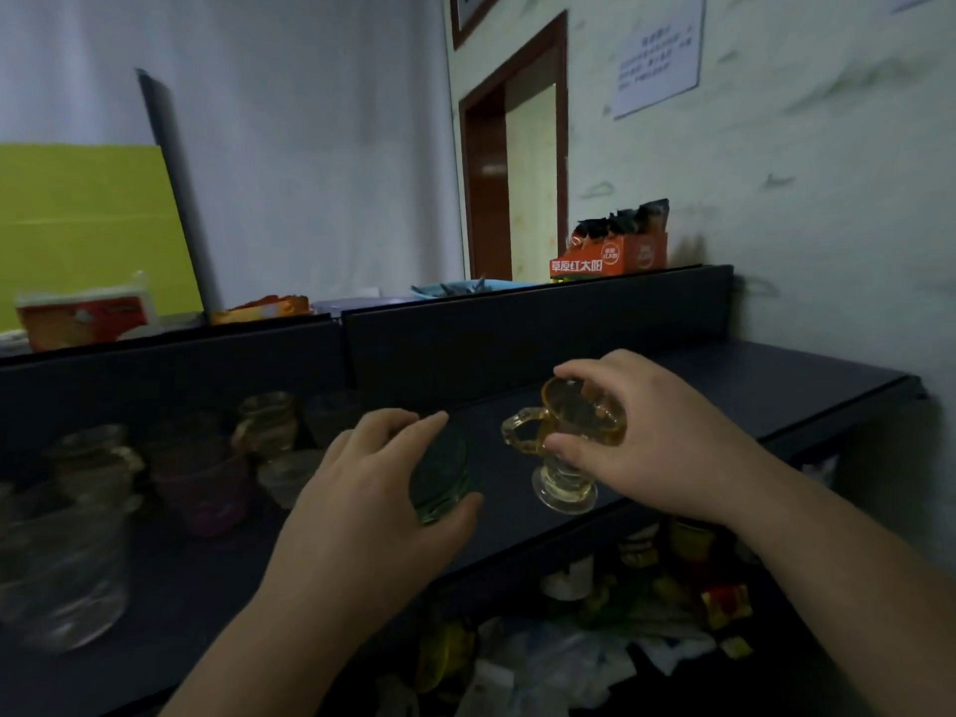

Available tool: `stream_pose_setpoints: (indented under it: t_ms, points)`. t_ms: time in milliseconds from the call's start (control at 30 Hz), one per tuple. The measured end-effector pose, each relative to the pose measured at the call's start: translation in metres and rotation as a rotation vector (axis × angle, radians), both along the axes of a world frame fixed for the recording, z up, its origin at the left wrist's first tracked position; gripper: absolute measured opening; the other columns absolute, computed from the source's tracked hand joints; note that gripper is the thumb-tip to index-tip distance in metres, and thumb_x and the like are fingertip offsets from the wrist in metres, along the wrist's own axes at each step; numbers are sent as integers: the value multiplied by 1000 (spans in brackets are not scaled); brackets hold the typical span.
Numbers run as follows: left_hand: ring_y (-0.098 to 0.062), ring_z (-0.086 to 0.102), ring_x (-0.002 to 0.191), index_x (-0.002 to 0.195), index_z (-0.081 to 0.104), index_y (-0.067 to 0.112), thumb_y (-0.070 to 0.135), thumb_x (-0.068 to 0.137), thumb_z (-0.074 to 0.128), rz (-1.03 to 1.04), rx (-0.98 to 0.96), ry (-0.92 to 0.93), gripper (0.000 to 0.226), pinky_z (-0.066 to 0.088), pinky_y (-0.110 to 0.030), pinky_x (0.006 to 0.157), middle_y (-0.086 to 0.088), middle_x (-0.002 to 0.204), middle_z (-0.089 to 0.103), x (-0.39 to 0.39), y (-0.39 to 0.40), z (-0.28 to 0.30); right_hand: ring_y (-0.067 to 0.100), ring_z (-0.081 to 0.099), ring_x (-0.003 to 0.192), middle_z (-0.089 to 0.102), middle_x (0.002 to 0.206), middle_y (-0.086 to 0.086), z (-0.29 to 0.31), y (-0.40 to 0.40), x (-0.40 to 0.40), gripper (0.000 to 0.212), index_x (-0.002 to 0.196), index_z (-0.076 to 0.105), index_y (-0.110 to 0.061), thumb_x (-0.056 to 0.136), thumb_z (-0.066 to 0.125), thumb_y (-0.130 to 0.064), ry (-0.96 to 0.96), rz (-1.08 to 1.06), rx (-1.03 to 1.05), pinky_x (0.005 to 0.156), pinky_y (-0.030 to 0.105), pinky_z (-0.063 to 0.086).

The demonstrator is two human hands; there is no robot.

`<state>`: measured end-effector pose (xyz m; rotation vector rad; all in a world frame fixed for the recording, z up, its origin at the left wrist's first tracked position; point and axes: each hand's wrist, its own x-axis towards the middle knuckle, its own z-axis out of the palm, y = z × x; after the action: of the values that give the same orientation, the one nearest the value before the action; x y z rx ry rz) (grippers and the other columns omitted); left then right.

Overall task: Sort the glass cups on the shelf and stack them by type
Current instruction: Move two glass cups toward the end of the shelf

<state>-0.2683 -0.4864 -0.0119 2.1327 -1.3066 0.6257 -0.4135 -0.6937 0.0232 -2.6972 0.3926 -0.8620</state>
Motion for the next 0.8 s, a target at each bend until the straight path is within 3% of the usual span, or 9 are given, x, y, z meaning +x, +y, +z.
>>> stream_pose_setpoints:
  t_ms: [333,433,600,800]
  points:
    - [-8,39,121,146,37,38,68,76,55,112,62,26,78,41,-27,90,17,136,39,3,-98,-3,1,51,98,48,111,-18,-4,-107,20,67,140,49,-34,81,71,-56,10,22,22,74,15,38]
    - [-9,40,119,145,38,37,68,75,54,125,75,27,78,42,-27,89,17,135,39,11,-114,-6,4,50,102,48,114,-15,-9,-125,38,70,143,48,-32,81,70,-57,31,21,10,77,20,40]
    - [-9,39,119,145,37,38,68,75,55,151,63,47,79,42,-28,89,16,136,39,32,-131,-7,10,52,104,48,115,-10,-6,-142,93,71,144,47,-29,82,70,-55,95,46,-7,83,26,43]
    - [-8,40,115,143,36,39,66,76,58,197,54,61,75,38,-25,87,16,133,39,64,-140,-10,15,57,101,53,112,-5,0,-148,189,57,132,58,-25,83,72,-50,166,128,28,79,27,46]
